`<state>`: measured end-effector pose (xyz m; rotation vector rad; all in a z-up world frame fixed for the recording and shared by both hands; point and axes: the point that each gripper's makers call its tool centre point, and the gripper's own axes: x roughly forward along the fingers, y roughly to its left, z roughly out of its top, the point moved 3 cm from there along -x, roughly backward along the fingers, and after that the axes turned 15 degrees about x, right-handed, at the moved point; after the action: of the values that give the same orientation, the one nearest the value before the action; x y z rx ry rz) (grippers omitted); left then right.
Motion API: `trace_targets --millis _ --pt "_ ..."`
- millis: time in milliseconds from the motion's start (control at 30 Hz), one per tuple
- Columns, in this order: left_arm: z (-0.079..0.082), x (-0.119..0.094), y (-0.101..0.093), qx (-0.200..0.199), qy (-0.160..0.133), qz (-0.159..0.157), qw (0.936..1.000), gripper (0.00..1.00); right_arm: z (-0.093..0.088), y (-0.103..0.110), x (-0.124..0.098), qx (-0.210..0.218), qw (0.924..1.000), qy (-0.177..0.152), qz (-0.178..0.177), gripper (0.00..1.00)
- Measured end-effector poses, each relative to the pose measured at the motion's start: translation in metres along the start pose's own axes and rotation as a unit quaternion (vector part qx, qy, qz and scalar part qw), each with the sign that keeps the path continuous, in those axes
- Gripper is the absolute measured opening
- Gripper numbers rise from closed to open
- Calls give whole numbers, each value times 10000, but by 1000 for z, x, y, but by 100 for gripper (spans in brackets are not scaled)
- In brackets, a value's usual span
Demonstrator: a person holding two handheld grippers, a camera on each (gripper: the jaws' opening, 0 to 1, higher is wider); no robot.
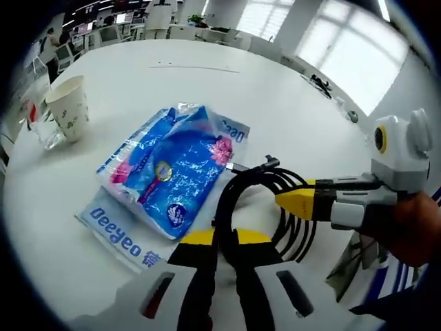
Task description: Arrange the tabletop items into an orderly group along one side of the table until the central work area is clear of visible clutter.
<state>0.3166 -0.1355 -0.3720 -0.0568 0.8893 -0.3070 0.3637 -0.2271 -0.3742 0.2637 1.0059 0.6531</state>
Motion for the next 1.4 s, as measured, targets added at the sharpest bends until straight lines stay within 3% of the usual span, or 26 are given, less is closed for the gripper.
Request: trace_targets --millis 467,600,733,933,1400 --pt "25 22 -28 361 -81 -309 9988 3 18 -39 -17 265 9992 -224 -207 3" --pt "36 30 -36 253 -137 -407 9988 3 29 -54 -21 343 9986 -305 -279 3" --pt "49 38 -44 454 -149 -450 9978 3 40 -67 -20 416 9980 -344 -334 2" --pt "61 52 -43 292 -205 -423 9985 3 55 -78 -18 482 9976 -370 -320 2" --pt "72 70 -34 -184 -208 -267 9993 3 65 -83 -7 633 9973 -177 -321 3"
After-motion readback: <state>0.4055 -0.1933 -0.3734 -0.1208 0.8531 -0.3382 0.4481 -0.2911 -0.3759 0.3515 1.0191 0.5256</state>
